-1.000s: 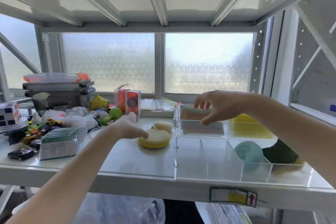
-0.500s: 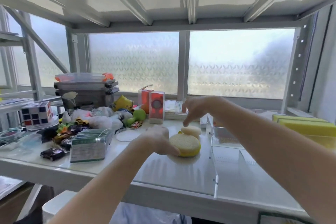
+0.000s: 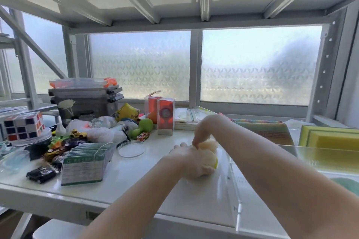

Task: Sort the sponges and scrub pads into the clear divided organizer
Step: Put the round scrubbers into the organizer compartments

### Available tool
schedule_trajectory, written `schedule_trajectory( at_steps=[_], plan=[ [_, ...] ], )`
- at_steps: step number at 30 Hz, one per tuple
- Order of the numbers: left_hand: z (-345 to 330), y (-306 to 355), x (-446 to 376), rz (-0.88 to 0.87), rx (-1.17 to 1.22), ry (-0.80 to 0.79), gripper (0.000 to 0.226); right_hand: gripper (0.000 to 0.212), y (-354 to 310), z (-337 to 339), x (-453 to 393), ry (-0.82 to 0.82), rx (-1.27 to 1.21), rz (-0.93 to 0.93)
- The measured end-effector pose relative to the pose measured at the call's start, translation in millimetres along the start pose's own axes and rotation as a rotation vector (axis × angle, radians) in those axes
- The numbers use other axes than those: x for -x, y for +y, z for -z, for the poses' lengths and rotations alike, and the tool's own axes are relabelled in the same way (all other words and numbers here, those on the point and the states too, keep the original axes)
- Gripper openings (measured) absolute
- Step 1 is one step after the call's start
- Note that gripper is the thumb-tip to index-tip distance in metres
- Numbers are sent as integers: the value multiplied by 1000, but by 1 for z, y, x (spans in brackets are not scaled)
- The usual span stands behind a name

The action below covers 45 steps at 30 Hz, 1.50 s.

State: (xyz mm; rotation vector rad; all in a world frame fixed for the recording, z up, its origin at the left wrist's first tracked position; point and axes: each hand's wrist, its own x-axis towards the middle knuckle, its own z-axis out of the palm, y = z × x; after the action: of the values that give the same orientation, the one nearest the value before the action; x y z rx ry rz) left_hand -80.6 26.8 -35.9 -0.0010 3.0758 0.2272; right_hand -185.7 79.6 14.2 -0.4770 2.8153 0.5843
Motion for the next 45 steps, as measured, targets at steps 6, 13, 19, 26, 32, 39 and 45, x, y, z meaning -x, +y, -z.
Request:
schedule_trajectory(
  at_steps=[6, 13, 19, 26, 32, 39, 45],
  plan=[
    [3, 6, 10, -29, 25, 4, 77, 48, 6, 0, 15, -42, 8, -57],
    [-1, -2, 18, 58, 87, -15, 82, 60, 4, -2, 25, -79, -24, -70],
    [13, -5, 38, 52, 53, -24, 60, 25, -6, -4, 26, -53, 20, 87],
    [38, -25, 58, 83, 214, 240, 90, 45, 7, 9, 59, 368, -383, 251],
    [46, -2, 71, 26, 272, 396, 89, 57, 46, 2, 105, 528, -654, 233],
    [48, 39, 93, -79, 263, 352, 83, 39, 94, -29, 176, 618, -691, 193],
    [38, 64, 101, -139, 284, 317, 74, 50, 121, -64, 202, 588, -646, 27]
  ],
)
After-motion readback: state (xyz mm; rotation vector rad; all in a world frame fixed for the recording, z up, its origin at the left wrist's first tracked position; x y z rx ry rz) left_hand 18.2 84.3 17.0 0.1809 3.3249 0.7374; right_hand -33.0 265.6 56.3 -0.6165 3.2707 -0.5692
